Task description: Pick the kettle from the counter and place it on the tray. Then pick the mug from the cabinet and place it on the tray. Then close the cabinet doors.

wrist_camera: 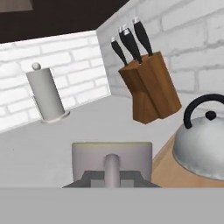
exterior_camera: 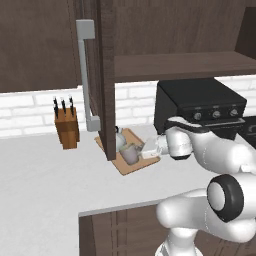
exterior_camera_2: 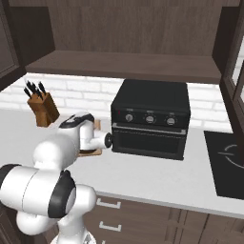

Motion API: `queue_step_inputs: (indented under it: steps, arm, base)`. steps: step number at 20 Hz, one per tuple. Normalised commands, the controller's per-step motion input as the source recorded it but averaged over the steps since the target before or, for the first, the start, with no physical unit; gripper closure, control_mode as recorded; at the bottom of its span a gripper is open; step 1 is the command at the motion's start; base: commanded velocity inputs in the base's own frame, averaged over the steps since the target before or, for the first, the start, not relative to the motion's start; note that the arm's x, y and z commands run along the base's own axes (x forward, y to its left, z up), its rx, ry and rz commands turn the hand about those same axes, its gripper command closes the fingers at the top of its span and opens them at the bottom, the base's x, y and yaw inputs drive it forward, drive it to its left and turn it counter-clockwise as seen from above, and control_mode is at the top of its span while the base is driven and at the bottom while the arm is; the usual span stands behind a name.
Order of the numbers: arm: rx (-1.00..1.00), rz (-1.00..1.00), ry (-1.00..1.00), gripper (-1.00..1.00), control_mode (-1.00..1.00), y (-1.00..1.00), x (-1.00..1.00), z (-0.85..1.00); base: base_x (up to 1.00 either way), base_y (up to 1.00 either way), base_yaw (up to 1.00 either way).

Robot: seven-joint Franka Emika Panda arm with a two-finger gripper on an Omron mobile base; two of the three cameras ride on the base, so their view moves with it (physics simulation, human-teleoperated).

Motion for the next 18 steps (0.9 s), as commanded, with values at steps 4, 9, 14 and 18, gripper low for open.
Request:
queue_step_inputs:
  steps: [4,9,14,18]
  arm:
    - [0.05,0.00,-0.07,1.00,-1.00,0.20,0.16,-0.33]
    - [0.01,0.00,-0.16,1.00,-1.00,0.06,0.12,-0.21]
    - [0.00,0.00,-0.20,1.00,-1.00,0.00,0.07,-0.11]
    - [0.00,0.00,-0.12,1.00,-1.00,0.00,0.00,-0.08]
  base:
    - [0.00,0.00,0.00]
    - [0.00,0.00,0.00]
    - [0.00,0.00,0.00]
    - [0.00,0.00,0.00]
